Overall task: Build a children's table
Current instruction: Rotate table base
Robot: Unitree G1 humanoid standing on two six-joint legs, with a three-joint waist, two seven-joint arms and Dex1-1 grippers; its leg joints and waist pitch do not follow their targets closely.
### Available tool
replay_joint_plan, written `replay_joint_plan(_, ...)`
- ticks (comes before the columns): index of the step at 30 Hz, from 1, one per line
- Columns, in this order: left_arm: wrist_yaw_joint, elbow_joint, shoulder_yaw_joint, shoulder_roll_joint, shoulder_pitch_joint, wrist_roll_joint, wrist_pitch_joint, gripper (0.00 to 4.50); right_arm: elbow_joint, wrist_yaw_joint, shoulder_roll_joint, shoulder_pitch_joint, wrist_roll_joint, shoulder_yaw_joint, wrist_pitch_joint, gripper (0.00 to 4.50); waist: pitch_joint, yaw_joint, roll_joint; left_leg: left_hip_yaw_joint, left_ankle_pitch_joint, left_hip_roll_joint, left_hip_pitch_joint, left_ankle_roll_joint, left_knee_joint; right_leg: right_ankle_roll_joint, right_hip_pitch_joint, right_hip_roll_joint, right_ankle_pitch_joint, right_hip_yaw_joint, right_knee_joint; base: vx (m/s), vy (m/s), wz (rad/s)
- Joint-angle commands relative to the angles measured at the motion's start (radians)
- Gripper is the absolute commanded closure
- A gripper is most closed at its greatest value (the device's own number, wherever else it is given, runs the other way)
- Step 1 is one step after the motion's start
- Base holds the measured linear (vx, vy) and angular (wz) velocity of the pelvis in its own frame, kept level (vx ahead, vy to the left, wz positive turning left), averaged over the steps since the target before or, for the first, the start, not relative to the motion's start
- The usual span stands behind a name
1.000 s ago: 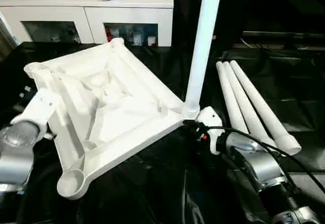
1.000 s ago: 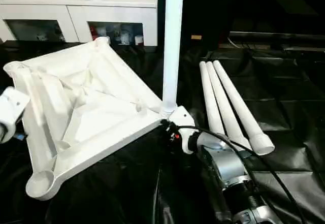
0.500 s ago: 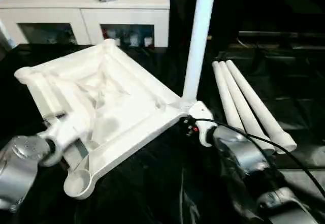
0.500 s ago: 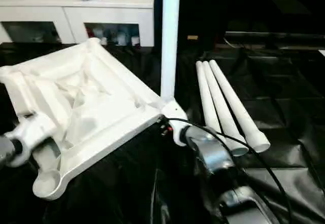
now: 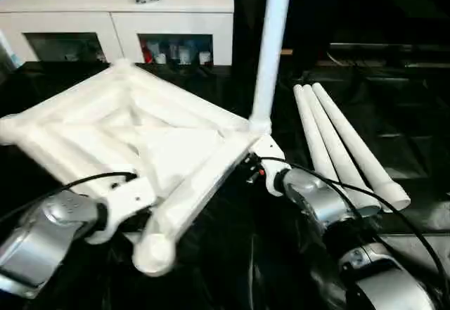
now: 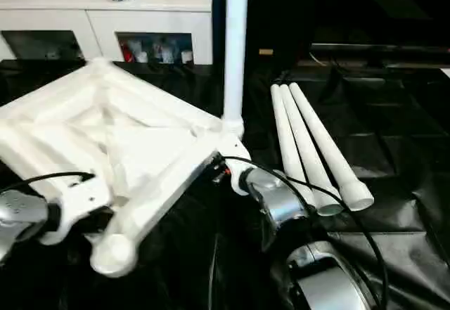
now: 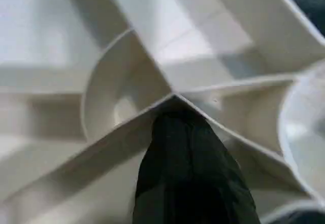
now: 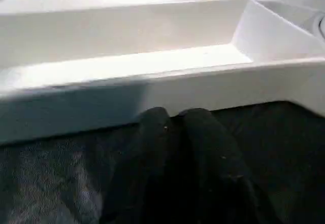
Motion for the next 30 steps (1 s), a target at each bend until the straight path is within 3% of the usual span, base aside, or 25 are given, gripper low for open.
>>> replay_joint_plan(1, -0.039, -0.016, -0.038, -0.018, -0.003, -0.033, -0.017, 4.50, 0.011, 0.001, 0.010, -0.017, -0.005, -0.002, -0.022, 4.14, -0.065, 0.001, 0.017, -0.008, -0.152, 0.027, 0.018, -0.017, -0.071, -0.260, 0.050, -0.065, -0.005, 0.038, -0.050, 0.000, 0.000, 0.00)
replay_joint_plan(2, -0.045, -0.016, -0.042, -0.030, -0.010, -0.040, -0.021, 4.50, 0.018, 0.001, 0.012, -0.019, -0.005, -0.002, -0.028, 4.19, -0.066, 0.001, 0.012, -0.006, -0.149, 0.027, 0.018, -0.014, -0.071, -0.261, 0.050, -0.065, -0.002, 0.038, -0.050, 0.000, 0.000, 0.00)
replay_joint_plan(5, -0.052, -0.004, -0.053, -0.061, -0.034, -0.049, -0.056, 4.50, 0.032, 0.004, 0.015, -0.024, -0.006, -0.003, -0.040, 4.43, -0.066, 0.003, 0.015, -0.007, -0.143, 0.027, 0.019, -0.009, -0.070, -0.261, 0.049, -0.063, 0.002, 0.037, -0.049, 0.000, 0.000, 0.00)
replay_joint_plan(12, -0.009, 0.095, -0.080, -0.185, -0.139, -0.053, -0.109, 4.50, 0.054, 0.009, 0.019, -0.034, -0.009, -0.007, -0.058, 4.43, -0.067, 0.003, 0.011, -0.005, -0.144, 0.026, 0.016, -0.011, -0.068, -0.257, 0.055, -0.066, -0.014, 0.038, -0.051, 0.000, 0.000, 0.00)
replay_joint_plan(17, 0.081, 0.273, -0.103, -0.305, -0.235, -0.007, -0.191, 4.50, 0.054, 0.014, 0.020, -0.031, -0.008, -0.010, -0.064, 4.43, -0.068, 0.000, 0.011, -0.007, -0.159, 0.024, 0.015, -0.008, -0.065, -0.252, 0.057, -0.066, -0.032, 0.038, -0.054, 0.000, 0.000, 0.00)
replay_joint_plan(23, 0.140, 0.207, -0.100, -0.329, -0.202, 0.013, -0.179, 4.50, 0.019, -0.004, -0.002, -0.024, -0.012, -0.024, -0.059, 4.43, -0.067, -0.005, 0.015, -0.009, -0.163, 0.027, 0.014, 0.004, -0.065, -0.267, 0.057, -0.066, -0.032, 0.036, -0.055, 0.000, 0.000, 0.00)
replay_joint_plan(26, 0.155, 0.201, -0.086, -0.329, -0.197, 0.013, -0.202, 4.50, -0.027, -0.040, -0.025, -0.024, -0.020, -0.038, -0.022, 4.43, -0.067, -0.003, 0.016, -0.009, -0.157, 0.027, 0.015, 0.006, -0.065, -0.263, 0.056, -0.063, -0.039, 0.036, -0.055, 0.000, 0.000, 0.00)
replay_joint_plan(28, 0.161, 0.181, -0.055, -0.328, -0.190, -0.006, -0.202, 4.30, -0.088, -0.061, -0.043, -0.023, -0.015, -0.058, 0.068, 4.48, -0.066, 0.000, 0.015, -0.009, -0.153, 0.027, 0.017, 0.003, -0.066, -0.256, 0.057, -0.061, -0.039, 0.036, -0.054, 0.000, 0.000, 0.00)
replay_joint_plan(29, 0.154, 0.152, -0.029, -0.320, -0.179, -0.028, -0.186, 4.17, -0.141, -0.070, -0.054, -0.019, 0.009, -0.088, 0.150, 4.50, -0.064, 0.002, 0.015, -0.008, -0.148, 0.026, 0.017, 0.002, -0.066, -0.253, 0.057, -0.060, -0.035, 0.037, -0.055, 0.000, 0.000, 0.00)
replay_joint_plan(30, 0.148, 0.127, -0.012, -0.310, -0.170, -0.045, -0.174, 4.09, -0.179, -0.077, -0.062, -0.016, 0.027, -0.112, 0.210, 4.30, -0.066, 0.004, 0.014, -0.008, -0.145, 0.027, 0.018, 0.001, -0.066, -0.252, 0.057, -0.061, -0.034, 0.037, -0.054, 0.000, 0.000, 0.00)
